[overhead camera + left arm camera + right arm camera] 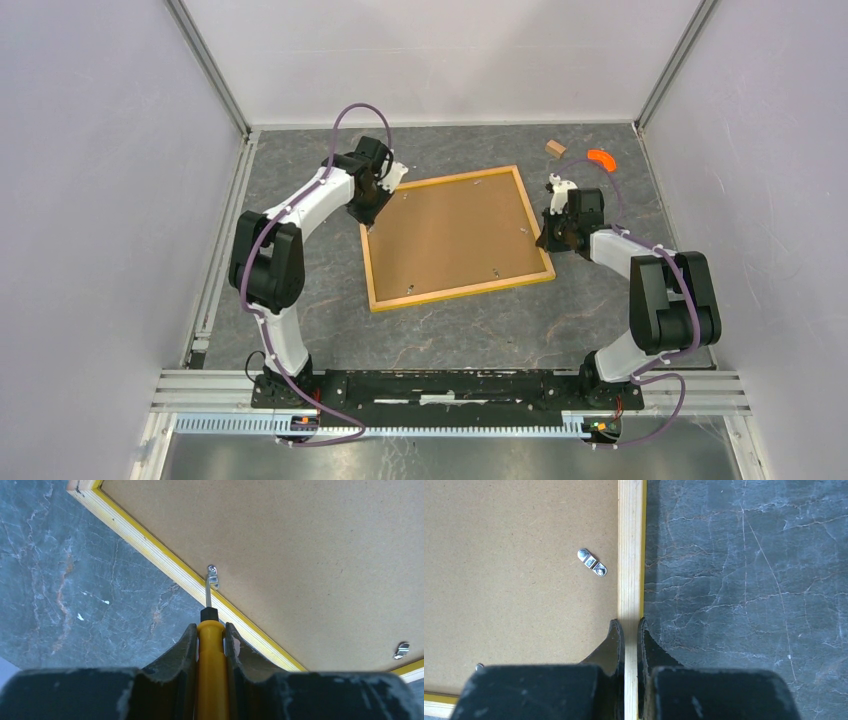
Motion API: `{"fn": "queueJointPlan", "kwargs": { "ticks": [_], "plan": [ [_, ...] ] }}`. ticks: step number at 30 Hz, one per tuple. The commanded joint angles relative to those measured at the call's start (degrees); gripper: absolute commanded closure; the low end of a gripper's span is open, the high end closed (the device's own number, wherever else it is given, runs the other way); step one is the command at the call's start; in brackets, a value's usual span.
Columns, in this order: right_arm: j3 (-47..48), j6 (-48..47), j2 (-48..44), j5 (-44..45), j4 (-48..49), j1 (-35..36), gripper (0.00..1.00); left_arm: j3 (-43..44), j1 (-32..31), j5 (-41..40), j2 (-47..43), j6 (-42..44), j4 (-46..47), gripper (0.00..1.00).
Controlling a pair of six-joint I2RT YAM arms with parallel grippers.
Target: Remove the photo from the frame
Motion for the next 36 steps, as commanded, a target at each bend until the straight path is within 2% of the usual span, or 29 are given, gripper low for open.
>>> {"fn": "queueJointPlan", "kwargs": {
  "ticks": [1,8,14,23,36],
  "plan": [
    [-1.4,1.4,2.9,3.3,-9.0,0.2,1.0,-0.7,-1.0,10.8,0.4,-9.0,-7.0,0.98],
    [-1.8,1.9,2.4,3.3,-8.8,0.2,1.0,-1.1,-1.2,13.8,1.1,-11.9,-7.3,0.98],
    [-2.4,1.8,1.6,3.1,-8.6,0.2,1.0,-0.8,-1.1,12.0,0.4,-12.0,-6.1,0.98],
    [-3.3,1.4,0.4,3.1,-8.1,0.2,1.0,-1.8,0.3,7.6,-5.1,-7.6,-7.0,0.98],
    [-3.5,0.9,0.5,2.5,-8.1,0.2,1.0,0.4,1.7,5.0,-1.4,-7.6,-3.0,0.98]
  ]
}}
